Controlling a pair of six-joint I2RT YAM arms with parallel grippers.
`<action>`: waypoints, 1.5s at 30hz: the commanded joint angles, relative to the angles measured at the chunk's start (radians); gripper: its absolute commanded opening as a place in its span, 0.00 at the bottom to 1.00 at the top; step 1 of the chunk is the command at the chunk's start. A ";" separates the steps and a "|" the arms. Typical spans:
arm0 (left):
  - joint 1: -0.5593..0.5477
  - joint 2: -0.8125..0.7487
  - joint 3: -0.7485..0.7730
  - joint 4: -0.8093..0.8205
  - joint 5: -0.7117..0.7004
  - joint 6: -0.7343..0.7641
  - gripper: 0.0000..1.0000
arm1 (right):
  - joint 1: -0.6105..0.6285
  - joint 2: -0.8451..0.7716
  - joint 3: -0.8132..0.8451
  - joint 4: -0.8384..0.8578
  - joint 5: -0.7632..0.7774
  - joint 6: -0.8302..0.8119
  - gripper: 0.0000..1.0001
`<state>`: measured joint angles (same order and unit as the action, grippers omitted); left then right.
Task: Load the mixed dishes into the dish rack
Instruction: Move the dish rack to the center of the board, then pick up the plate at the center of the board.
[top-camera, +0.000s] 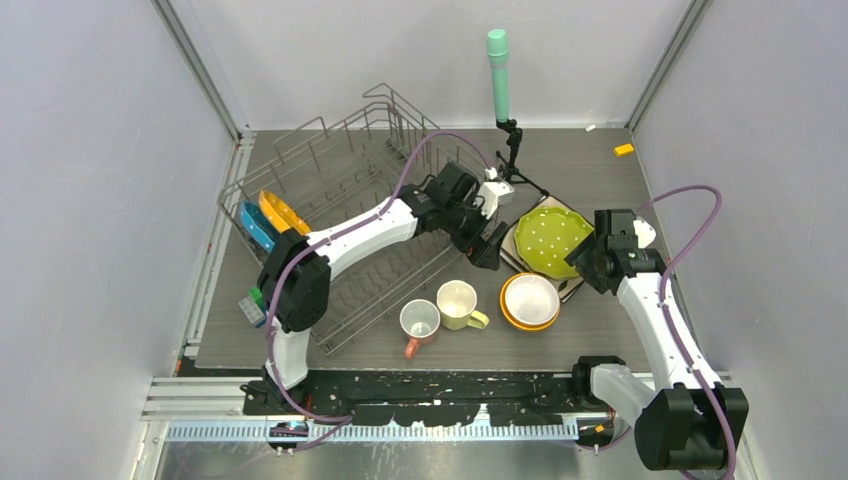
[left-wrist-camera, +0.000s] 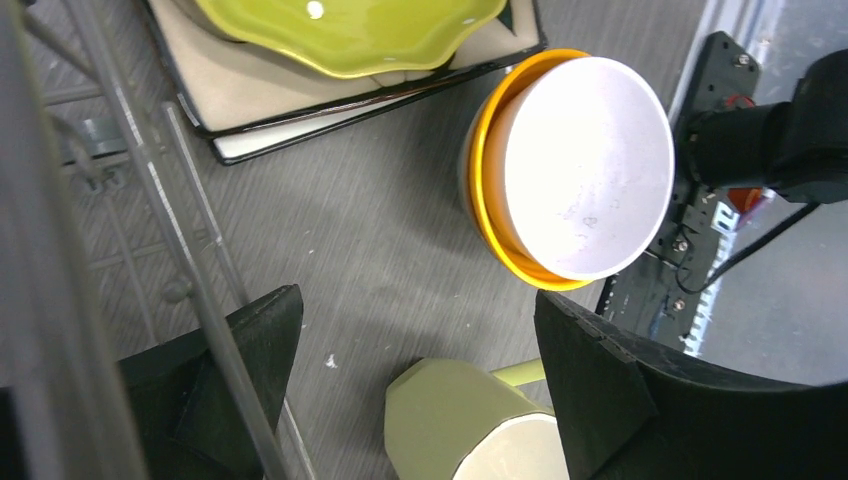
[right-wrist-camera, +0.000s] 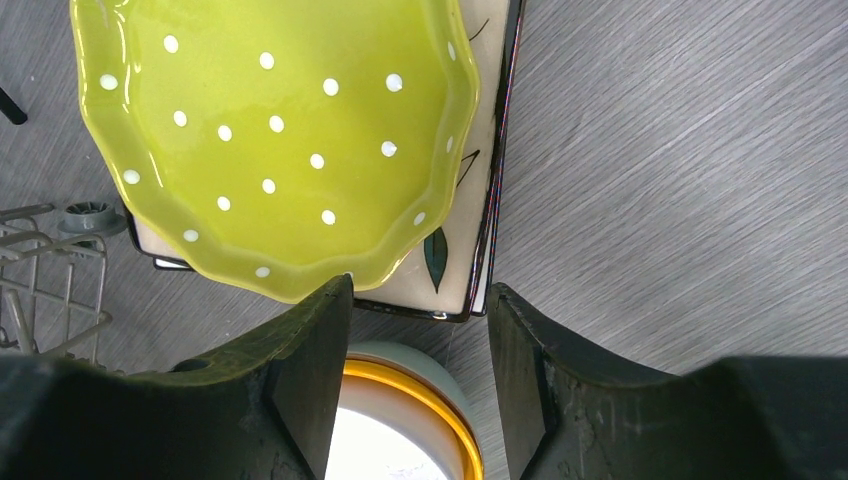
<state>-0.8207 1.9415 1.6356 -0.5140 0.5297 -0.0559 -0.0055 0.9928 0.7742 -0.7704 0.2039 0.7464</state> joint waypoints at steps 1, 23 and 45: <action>0.008 -0.082 -0.012 0.006 -0.160 -0.028 0.90 | 0.006 0.018 0.027 0.034 0.028 -0.010 0.57; 0.122 -0.426 -0.345 0.295 -0.269 -0.216 0.96 | -0.087 0.167 0.003 0.170 -0.010 -0.019 0.43; 0.185 -0.616 -0.481 0.308 -0.302 -0.332 0.98 | -0.130 0.211 -0.122 0.308 -0.067 0.006 0.32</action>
<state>-0.6346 1.3766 1.1728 -0.2798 0.2169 -0.3946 -0.1276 1.2194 0.6815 -0.5240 0.1364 0.7406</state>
